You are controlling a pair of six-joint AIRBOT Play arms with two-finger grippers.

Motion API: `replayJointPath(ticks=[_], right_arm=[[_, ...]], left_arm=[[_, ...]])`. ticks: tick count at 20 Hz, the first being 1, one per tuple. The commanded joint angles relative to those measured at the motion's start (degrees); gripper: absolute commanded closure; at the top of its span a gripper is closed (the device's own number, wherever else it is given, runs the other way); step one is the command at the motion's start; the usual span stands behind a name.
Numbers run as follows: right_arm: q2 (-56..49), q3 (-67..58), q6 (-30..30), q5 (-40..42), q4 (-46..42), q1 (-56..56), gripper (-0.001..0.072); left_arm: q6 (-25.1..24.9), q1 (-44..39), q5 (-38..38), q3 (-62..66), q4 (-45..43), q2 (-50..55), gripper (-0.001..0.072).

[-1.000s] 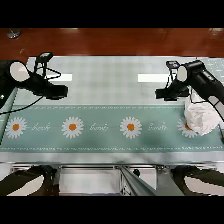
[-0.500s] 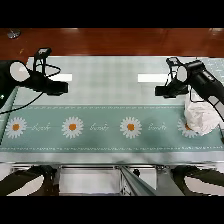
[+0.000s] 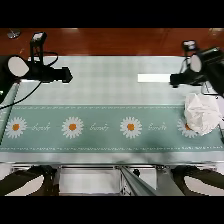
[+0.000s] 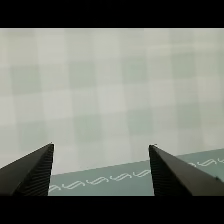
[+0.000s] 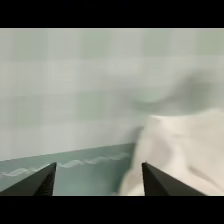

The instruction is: Fold the shirts.

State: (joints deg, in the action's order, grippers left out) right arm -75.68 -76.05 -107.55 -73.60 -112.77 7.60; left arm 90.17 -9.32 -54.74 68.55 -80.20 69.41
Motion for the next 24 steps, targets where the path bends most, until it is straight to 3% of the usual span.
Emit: replayJointPath(ticks=[1,3,7,12,15,16,17,18,21,24], right_arm=[[9.0,2.2,-2.6,-7.9,-5.8,-9.9,0.0096],[15.4,10.8,-3.8,-5.0,-1.4,-19.1,0.0096],[20.7,28.9,-5.3,7.8,10.9,-34.2,0.0096],[9.2,30.6,-1.8,18.5,20.5,-38.1,0.0096],[2.5,25.9,4.6,20.0,31.3,-38.0,0.0116],[1.1,24.3,7.3,20.0,34.2,-38.0,0.0275],[0.3,23.0,10.1,19.8,36.3,-38.0,0.0522],[0.2,22.0,12.7,19.6,38.1,-38.0,0.0674],[2.1,16.7,17.2,15.8,41.9,-37.7,0.0676],[11.0,10.2,20.4,13.2,43.3,-34.8,0.0676]], left_arm=[[-4.7,0.8,-8.8,-1.1,0.9,-4.0,0.0005],[-6.1,0.2,-9.0,-9.5,3.2,-10.5,0.0004],[-4.0,0.3,-3.4,-26.4,4.2,-19.1,0.0005],[-1.7,0.3,-0.7,-29.7,4.2,-15.5,0.0005],[-0.2,0.3,3.3,-29.6,5.3,-14.9,0.0005],[0.1,0.3,3.8,-29.6,5.7,-14.8,0.0005],[0.6,0.3,3.8,-29.6,5.7,-14.7,0.0005],[0.6,0.3,3.7,-29.6,5.7,-14.7,0.0005],[0.5,1.4,0.4,-26.8,1.6,-14.8,0.0005],[0.5,5.5,-9.9,-19.7,-5.6,-16.2,0.0005]])
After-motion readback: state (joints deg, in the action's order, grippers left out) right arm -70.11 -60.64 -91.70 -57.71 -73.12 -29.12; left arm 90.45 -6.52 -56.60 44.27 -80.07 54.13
